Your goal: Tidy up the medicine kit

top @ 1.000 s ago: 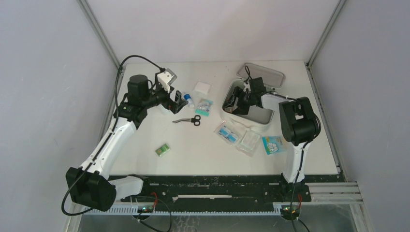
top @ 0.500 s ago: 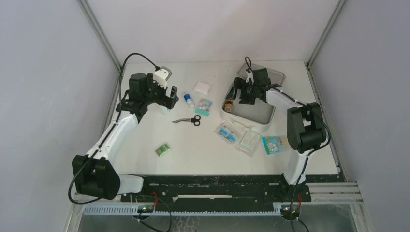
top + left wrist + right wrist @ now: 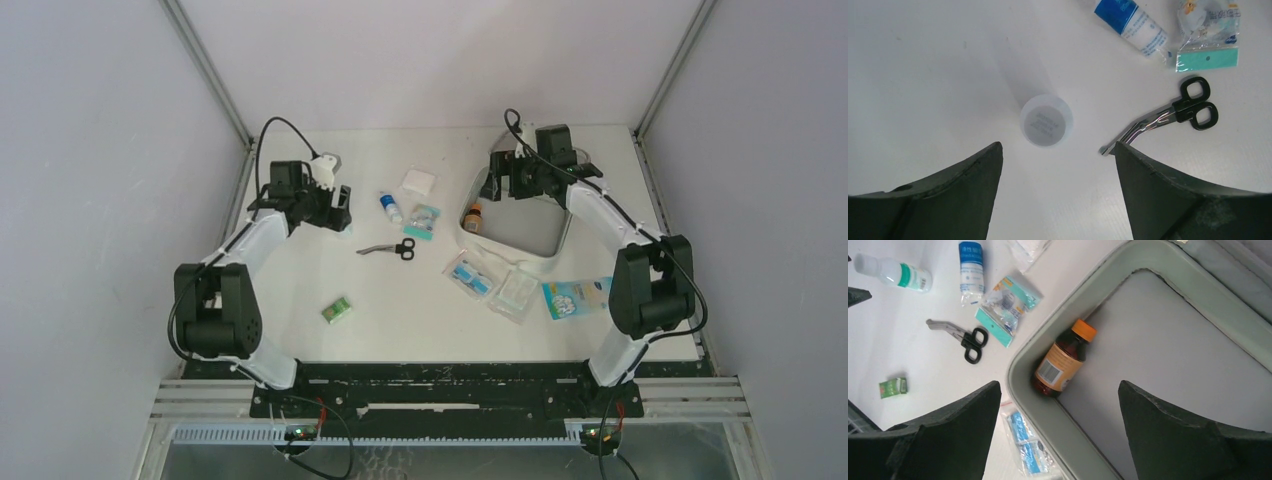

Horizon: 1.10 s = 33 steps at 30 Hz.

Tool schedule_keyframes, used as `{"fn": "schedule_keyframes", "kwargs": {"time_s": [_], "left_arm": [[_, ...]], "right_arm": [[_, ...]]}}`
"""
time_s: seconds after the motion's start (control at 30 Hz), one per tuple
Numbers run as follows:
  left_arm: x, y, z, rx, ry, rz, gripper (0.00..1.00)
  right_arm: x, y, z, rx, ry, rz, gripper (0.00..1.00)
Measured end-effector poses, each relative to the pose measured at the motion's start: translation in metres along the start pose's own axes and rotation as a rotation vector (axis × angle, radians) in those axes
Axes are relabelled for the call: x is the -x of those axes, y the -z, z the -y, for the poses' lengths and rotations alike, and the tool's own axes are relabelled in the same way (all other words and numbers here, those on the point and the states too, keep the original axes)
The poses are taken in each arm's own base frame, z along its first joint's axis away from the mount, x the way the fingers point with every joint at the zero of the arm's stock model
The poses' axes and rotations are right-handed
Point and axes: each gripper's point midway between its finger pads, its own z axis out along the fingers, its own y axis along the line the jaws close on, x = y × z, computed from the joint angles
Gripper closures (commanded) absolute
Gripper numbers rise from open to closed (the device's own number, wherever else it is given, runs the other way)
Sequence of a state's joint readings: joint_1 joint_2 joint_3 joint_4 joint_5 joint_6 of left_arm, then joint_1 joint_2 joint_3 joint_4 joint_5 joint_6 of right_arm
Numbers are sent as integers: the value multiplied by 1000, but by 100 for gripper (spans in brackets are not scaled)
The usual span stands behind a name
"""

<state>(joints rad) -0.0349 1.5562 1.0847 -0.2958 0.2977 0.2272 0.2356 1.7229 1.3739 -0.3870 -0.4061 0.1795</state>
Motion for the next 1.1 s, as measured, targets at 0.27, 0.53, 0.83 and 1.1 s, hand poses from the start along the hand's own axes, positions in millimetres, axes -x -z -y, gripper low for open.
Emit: {"fn": "schedule_keyframes", "kwargs": {"time_s": [0.27,0.53,0.83,1.1], "left_arm": [[-15,-24,-6,-9,0,-68,31],[0,-27,-11,-4,-16,-45,47],[-3,-31,-11,-9,-15,-55,49],[-3,-32,-11,-17,-28,-55,78]], "right_arm": [[-5,15,7,-44,117,-27,14],[-8,20,4,-39,179,-39,16],[-10,20,1,-23,208,-46,17],[-8,21,-1,-14,225,-41,16]]}}
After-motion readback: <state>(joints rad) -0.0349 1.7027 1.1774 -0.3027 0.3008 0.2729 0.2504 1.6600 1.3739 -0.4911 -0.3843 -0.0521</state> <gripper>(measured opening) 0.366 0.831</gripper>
